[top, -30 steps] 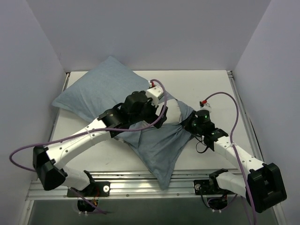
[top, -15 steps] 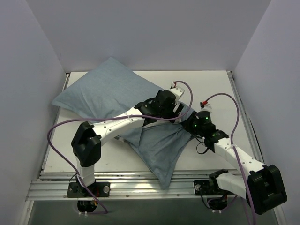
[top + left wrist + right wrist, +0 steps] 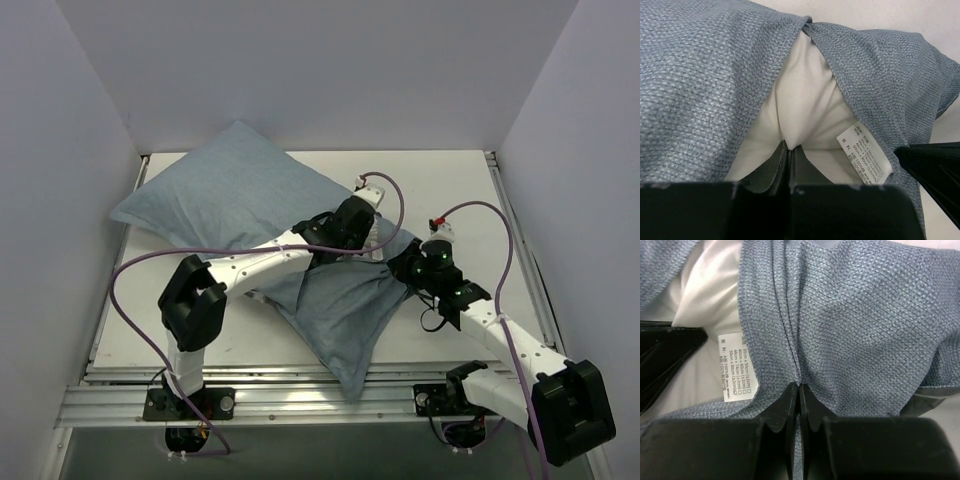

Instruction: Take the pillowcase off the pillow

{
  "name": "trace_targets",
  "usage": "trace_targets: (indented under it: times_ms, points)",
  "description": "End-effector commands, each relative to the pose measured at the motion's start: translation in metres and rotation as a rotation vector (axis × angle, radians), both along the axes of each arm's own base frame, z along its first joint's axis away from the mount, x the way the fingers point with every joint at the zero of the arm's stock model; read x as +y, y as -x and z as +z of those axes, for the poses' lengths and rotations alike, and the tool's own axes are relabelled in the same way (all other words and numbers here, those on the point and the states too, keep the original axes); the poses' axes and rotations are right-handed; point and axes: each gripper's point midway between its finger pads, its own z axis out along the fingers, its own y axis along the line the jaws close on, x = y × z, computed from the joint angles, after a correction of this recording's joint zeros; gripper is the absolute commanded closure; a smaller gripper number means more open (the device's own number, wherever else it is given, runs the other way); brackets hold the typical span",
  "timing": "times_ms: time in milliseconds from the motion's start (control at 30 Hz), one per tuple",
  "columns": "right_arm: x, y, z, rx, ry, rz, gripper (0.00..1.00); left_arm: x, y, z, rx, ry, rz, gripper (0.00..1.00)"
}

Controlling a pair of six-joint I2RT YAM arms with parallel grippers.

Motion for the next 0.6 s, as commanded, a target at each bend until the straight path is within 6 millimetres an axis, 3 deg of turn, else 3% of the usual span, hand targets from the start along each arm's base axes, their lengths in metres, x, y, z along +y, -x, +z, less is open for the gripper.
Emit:
trace_targets:
  times_ms: [0, 133, 267, 333, 567]
  points:
    - [0.000, 0.001, 0.016, -0.031, -0.001, 0.011, 1.00, 0.037, 0.009, -0.049, 0.137, -0.114, 0.059, 0.98]
    - [0.000, -0.003, 0.042, -0.067, -0.018, 0.000, 0.93, 0.037, 0.010, -0.029, 0.108, -0.061, 0.066, 0.98]
    - [0.004, -0.011, 0.067, -0.100, -0.018, 0.000, 0.73, 0.038, 0.015, -0.014, 0.095, -0.006, 0.065, 0.98]
    - [0.010, -0.017, 0.085, -0.126, -0.022, 0.012, 0.67, 0.039, 0.017, -0.015, 0.100, 0.002, 0.068, 0.98]
    - [0.020, -0.042, 0.100, -0.104, 0.062, -0.032, 0.34, 0.036, 0.017, -0.019, 0.115, 0.017, 0.084, 0.98]
